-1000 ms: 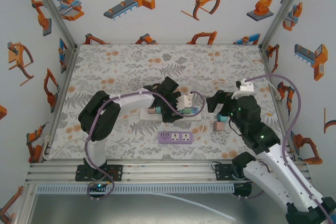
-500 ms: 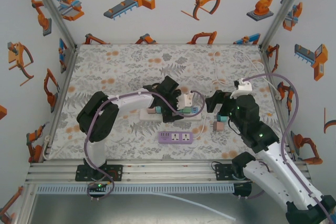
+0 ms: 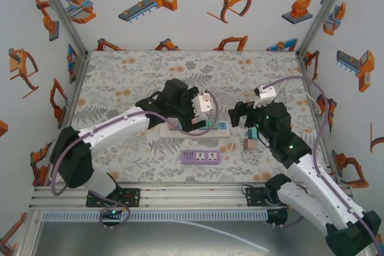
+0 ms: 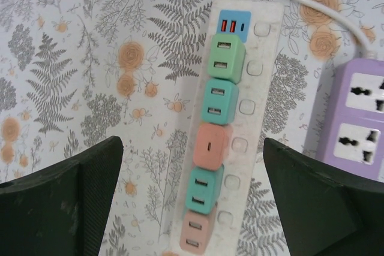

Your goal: Pull the plug off the socket

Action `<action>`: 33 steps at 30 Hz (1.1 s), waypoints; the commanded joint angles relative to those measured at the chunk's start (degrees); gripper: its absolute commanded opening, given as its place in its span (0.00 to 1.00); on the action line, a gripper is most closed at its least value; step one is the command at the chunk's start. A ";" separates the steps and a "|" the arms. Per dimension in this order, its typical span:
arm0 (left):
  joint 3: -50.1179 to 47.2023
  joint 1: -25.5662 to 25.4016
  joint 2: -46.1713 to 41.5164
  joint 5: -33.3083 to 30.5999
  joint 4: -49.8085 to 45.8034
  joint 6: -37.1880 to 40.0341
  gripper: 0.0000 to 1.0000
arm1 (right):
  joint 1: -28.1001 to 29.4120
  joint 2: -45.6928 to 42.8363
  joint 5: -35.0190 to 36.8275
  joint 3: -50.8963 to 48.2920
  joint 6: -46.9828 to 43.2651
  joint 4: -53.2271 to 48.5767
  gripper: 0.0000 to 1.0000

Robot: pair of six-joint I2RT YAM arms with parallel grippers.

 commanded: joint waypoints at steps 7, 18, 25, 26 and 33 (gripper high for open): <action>-9.08 10.85 -15.50 3.40 3.79 -28.44 0.86 | -2.32 11.07 -21.41 1.30 -22.70 8.24 0.83; -17.76 19.81 -22.46 -6.66 0.90 -48.70 0.80 | -2.69 21.61 -45.48 5.26 -51.93 -3.01 0.85; -17.30 26.51 -16.05 -3.49 -2.60 -56.56 0.80 | -2.77 30.47 -42.11 8.17 -62.12 -5.62 0.77; -17.10 26.94 -15.04 -3.15 -2.81 -56.89 0.80 | -2.78 31.92 -41.94 8.70 -63.06 -5.65 0.76; -14.69 27.22 -7.31 -6.44 -3.13 -55.93 0.61 | -3.22 41.11 -43.74 13.36 -65.61 -6.28 0.63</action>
